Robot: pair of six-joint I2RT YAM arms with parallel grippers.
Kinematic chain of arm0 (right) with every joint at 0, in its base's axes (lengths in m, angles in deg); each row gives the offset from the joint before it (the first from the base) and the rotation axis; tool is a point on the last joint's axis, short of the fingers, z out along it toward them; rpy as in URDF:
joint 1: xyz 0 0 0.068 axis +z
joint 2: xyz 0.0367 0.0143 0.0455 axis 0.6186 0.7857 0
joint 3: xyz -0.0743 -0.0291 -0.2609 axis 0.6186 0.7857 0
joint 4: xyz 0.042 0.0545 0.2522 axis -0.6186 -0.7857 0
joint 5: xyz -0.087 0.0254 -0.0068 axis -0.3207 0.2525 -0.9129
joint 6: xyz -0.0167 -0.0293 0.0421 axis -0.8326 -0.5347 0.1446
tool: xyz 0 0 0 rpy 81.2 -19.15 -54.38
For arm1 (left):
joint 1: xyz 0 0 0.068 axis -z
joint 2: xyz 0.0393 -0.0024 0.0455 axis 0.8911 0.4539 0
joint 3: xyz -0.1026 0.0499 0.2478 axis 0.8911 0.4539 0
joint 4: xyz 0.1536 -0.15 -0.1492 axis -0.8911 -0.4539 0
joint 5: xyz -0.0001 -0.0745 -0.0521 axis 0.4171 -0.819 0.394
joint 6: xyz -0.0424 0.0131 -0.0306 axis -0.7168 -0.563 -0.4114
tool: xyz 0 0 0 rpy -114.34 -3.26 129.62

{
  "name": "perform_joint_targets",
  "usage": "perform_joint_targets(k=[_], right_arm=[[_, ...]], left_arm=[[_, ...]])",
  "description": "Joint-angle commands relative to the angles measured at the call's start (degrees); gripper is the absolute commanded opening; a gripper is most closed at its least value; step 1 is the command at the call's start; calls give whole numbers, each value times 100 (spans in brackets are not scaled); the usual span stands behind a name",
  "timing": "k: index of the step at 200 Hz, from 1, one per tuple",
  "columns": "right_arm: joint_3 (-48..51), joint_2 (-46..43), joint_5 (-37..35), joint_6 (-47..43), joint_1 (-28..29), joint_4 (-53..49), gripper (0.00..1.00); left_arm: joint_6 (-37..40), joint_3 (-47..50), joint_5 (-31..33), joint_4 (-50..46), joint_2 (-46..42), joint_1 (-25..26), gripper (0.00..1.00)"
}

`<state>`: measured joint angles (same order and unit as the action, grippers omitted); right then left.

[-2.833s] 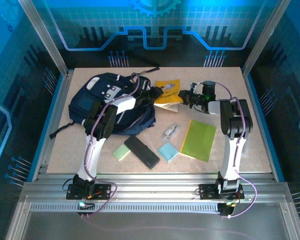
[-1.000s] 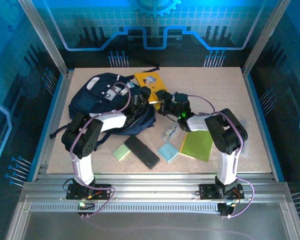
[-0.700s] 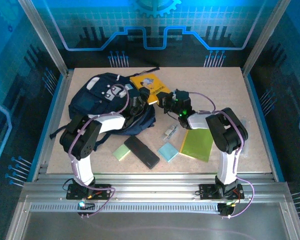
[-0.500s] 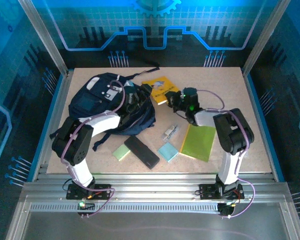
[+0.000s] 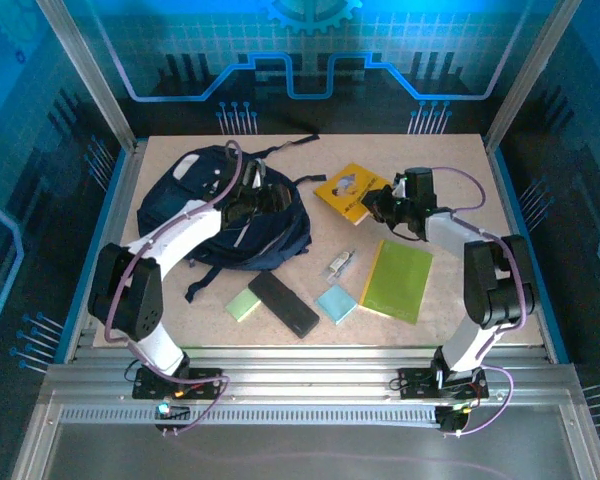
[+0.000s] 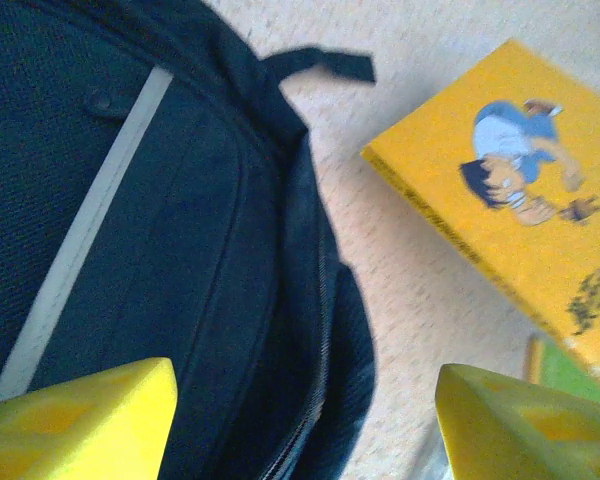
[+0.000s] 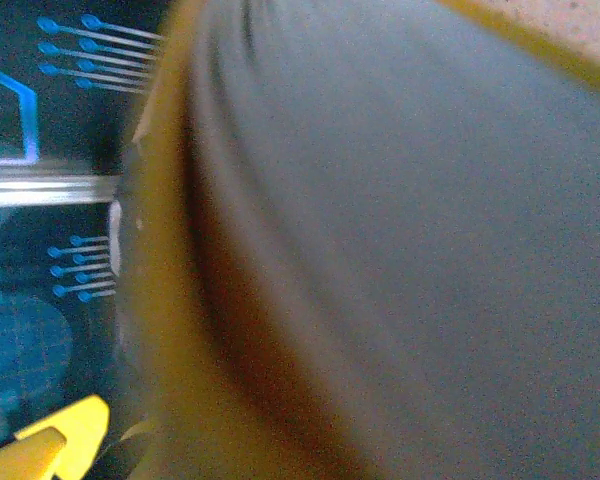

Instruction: Pack the student bag

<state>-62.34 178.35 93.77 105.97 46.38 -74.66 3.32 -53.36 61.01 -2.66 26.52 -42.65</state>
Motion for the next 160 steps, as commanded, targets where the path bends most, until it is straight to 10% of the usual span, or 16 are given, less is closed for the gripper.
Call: perform_joint_targets(k=[1,101,136,151,160], right_arm=[[-161,-489,335,-845,-64,-473,0],[243,-740,356,-757,-227,-230,0],[243,-858,326,-775,-309,-230,0],[227,-914,304,-794,-341,-246,0],[213,-947,300,-839,-371,-253,0]], left_arm=[[826,-363,198,-1132,419,20,69],[1398,-1272,1598,-1860,2302,113,70],[1601,-1376,1511,-2037,2808,139,34],[1635,-1587,1379,-2170,3002,137,0],[1637,-1655,1230,-2181,3027,138,0]])
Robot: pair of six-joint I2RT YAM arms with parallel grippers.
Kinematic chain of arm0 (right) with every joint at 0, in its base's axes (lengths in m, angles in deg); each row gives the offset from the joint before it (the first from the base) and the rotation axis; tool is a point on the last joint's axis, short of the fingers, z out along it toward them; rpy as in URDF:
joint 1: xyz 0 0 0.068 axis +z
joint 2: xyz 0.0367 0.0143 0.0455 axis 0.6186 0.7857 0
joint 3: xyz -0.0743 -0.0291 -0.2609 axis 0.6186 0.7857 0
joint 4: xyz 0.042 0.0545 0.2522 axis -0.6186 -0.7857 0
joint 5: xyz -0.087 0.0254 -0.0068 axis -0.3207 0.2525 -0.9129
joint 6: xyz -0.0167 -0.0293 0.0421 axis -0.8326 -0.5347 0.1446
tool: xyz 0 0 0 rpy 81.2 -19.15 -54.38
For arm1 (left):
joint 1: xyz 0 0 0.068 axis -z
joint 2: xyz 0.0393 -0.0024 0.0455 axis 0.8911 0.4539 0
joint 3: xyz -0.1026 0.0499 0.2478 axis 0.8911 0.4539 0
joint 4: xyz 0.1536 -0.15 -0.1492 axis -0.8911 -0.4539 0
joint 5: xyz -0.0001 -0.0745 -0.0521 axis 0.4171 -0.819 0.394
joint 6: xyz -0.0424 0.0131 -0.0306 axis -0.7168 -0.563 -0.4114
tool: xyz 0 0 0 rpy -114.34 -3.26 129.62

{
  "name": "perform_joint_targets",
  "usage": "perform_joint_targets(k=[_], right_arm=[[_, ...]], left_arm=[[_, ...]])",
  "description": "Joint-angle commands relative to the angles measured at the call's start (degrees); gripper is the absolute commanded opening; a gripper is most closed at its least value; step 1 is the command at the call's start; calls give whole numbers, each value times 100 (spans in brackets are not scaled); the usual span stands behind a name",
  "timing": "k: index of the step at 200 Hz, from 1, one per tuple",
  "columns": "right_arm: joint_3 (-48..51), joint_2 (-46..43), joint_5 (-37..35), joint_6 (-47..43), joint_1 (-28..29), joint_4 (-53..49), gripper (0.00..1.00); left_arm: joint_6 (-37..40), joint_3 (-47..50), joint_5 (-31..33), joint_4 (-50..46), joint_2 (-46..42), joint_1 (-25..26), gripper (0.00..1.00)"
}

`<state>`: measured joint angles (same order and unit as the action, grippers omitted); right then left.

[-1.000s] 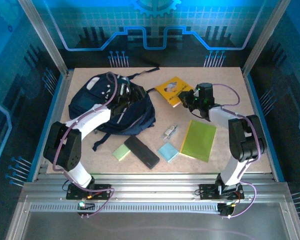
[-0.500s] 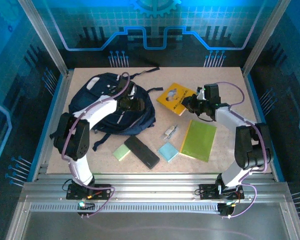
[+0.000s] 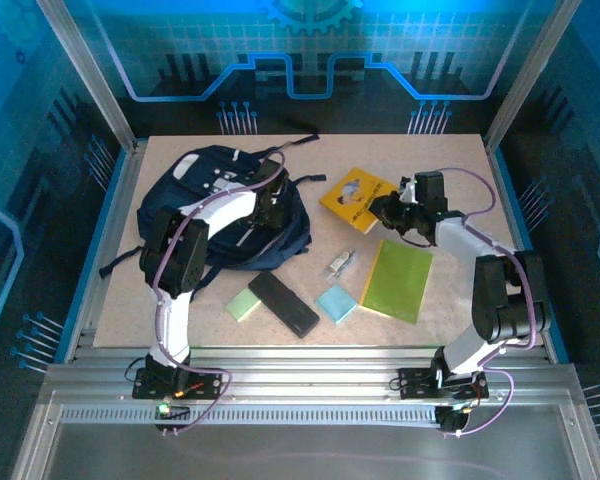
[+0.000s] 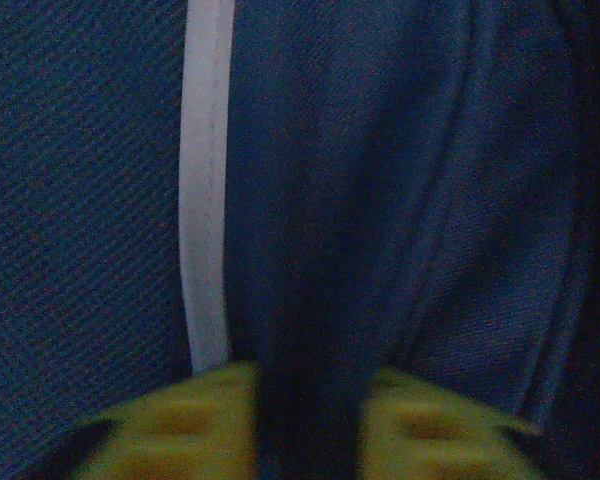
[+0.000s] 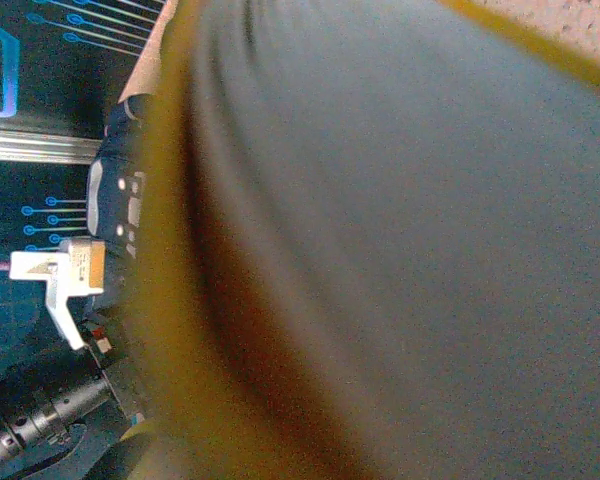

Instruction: Pack the student bag

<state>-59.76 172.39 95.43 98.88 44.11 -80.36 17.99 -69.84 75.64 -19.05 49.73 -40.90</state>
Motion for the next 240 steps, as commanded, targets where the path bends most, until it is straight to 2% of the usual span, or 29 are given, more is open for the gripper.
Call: perform_joint_targets(k=[1,50,94,141,167,204,240], right_arm=[[-48,-353,134,-134,-142,316,0],[-327,-521,80,-475,-242,-22,0],[-377,-727,241,-690,-399,-285,0],[-554,-862,488,-751,-328,-372,0],[-671,-973,456,-838,-322,-490,0],[-807,-919,584,-823,-151,-404,0],[-1068,-163,842,-633,329,45,0]], left_arm=[[171,-14,-253,-537,695,-38,0],[231,-912,-1411,-543,187,-114,0],[54,-2844,-2842,-1086,354,-433,0],[-22,-4637,-3231,-1811,842,-471,0],[-212,-5000,-3538,-1806,1016,-478,0],[-1072,-5046,-4711,-1085,1140,-602,0],[-1344,-5252,-4879,-906,1176,-602,0]])
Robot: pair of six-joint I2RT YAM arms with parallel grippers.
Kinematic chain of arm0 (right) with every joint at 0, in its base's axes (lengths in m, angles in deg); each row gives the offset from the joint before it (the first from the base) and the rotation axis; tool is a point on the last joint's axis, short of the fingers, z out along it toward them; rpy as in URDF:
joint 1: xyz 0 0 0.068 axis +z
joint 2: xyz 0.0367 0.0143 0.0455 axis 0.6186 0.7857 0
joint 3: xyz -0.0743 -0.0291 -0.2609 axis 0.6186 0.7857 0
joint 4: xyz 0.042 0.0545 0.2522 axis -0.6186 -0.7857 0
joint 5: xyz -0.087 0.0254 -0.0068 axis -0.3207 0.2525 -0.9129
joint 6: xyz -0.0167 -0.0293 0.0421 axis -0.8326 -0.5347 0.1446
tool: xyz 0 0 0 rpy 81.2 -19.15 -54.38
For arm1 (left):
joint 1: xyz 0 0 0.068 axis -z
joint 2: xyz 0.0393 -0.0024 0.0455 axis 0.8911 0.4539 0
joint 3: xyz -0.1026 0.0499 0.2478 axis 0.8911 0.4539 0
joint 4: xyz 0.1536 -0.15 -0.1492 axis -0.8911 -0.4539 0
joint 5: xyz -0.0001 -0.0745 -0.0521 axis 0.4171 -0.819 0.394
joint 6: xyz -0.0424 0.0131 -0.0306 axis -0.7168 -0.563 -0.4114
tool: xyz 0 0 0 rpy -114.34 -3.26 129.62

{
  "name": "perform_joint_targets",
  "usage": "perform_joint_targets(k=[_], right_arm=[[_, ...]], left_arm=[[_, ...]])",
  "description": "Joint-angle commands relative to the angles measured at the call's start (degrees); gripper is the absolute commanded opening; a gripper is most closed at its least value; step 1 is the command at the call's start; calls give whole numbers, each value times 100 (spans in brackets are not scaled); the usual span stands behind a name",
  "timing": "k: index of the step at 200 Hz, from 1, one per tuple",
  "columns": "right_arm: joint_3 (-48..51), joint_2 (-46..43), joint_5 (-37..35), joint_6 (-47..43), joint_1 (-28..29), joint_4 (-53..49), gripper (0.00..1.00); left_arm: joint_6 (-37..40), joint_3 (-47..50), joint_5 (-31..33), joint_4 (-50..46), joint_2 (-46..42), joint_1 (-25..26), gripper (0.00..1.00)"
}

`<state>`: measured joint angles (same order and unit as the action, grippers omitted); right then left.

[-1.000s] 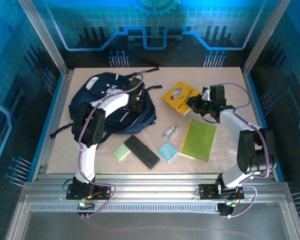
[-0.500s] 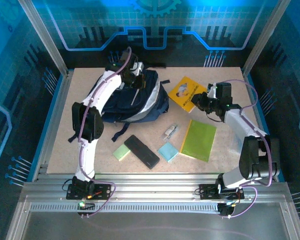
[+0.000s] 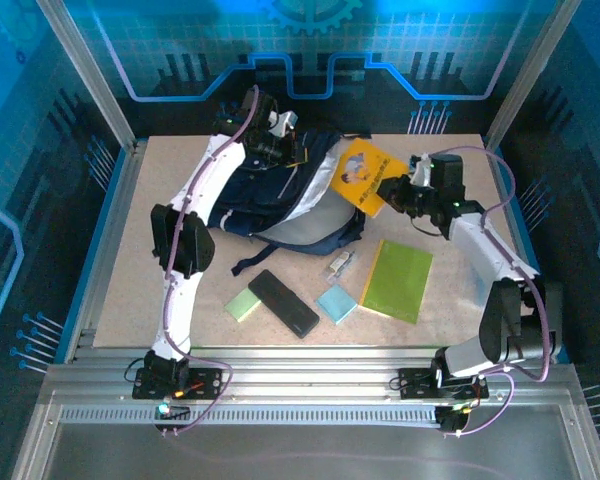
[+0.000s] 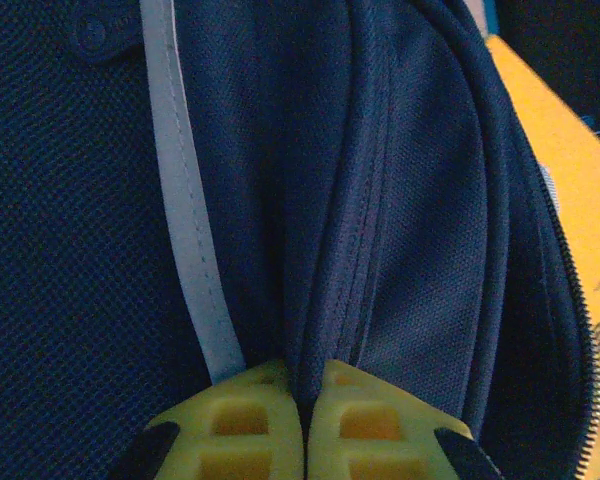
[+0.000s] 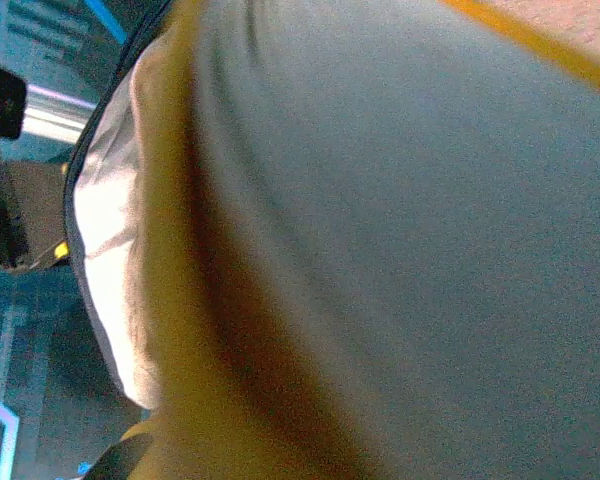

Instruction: Pack the student bag

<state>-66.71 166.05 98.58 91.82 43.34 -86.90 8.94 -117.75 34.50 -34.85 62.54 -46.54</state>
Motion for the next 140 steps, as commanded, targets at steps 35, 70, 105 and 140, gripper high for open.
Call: perform_joint_targets(k=[35,70,105,140], right_arm=[[-450,1453,765,858,1030,2012,0],[-993,2471,757,1426,1424,3149,0],[-2029,3567,541,1589,1640,3228,0],[-2893,4574,273,1951,1761,2986,1]], left_arm=[[-726,-505,-871,927,-139,-39,0],[-773,-529,-949,954,-162,-39,0],[-637,-518,-885,816,-215,-39,0],[-626,-315,-791,885,-257,-43,0]])
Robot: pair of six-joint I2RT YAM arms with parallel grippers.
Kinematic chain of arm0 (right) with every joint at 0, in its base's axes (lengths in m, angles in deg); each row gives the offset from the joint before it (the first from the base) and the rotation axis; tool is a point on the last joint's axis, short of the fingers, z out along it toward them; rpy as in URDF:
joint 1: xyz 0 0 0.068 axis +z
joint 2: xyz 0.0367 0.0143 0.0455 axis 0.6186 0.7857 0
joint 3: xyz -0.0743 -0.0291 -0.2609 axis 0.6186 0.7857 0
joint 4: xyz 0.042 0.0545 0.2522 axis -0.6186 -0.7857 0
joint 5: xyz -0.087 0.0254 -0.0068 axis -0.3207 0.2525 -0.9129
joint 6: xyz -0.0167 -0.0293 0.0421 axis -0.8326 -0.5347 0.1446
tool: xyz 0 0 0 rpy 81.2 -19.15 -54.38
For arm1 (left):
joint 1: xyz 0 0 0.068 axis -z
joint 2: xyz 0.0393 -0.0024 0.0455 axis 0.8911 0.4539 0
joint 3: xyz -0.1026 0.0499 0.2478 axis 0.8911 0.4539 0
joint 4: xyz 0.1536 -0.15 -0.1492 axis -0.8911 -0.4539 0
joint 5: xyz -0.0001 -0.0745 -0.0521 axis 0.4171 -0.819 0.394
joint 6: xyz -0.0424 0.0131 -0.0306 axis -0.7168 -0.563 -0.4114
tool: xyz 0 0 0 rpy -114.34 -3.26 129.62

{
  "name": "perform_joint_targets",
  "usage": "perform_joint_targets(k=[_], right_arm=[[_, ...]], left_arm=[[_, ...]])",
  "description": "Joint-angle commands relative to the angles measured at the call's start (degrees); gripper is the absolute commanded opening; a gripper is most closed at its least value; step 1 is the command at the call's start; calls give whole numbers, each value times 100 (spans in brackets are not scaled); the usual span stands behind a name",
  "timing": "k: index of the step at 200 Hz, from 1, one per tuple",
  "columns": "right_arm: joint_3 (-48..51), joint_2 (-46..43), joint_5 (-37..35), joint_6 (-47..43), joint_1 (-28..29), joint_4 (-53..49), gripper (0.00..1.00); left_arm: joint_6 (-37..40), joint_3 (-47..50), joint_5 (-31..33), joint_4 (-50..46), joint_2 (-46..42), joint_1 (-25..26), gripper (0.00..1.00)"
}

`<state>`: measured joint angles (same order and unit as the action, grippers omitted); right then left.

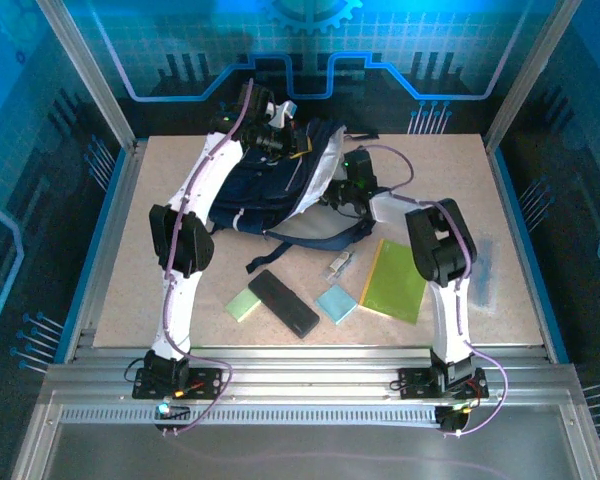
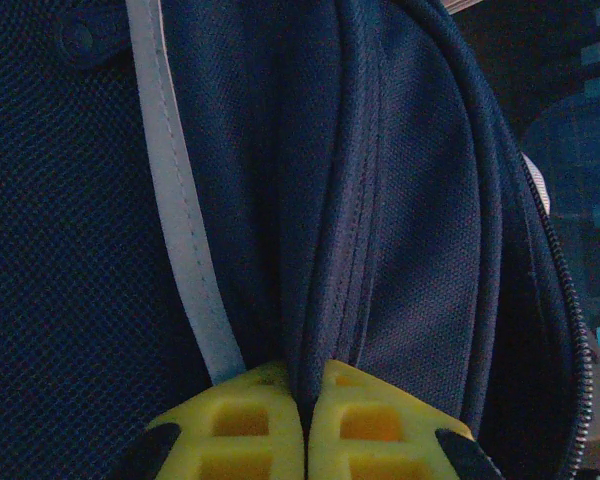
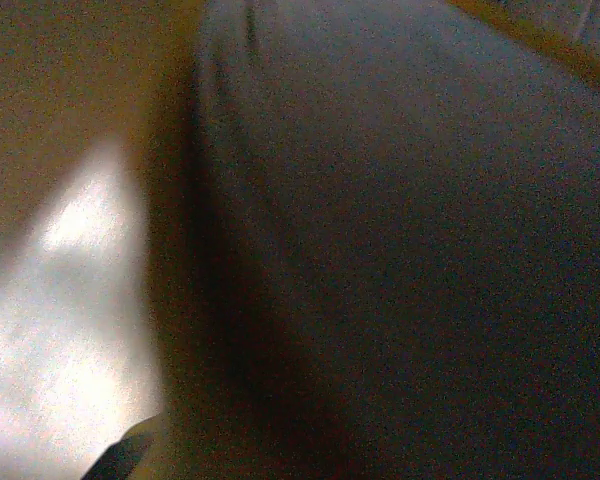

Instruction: Pack the student bag

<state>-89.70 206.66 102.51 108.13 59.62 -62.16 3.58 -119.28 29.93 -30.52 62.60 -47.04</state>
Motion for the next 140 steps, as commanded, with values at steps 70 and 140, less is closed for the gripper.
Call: perform_joint_targets(k=[70,140], right_arm=[[-189,-305,-321,-125,-259,-846,57],[1695,-3053,-1159,-1727,-1237,-3218,73]], left_arm=[[-22,764,919,1015,-466,-199,0],[12,1903,1967,1933,-549,-191,0]])
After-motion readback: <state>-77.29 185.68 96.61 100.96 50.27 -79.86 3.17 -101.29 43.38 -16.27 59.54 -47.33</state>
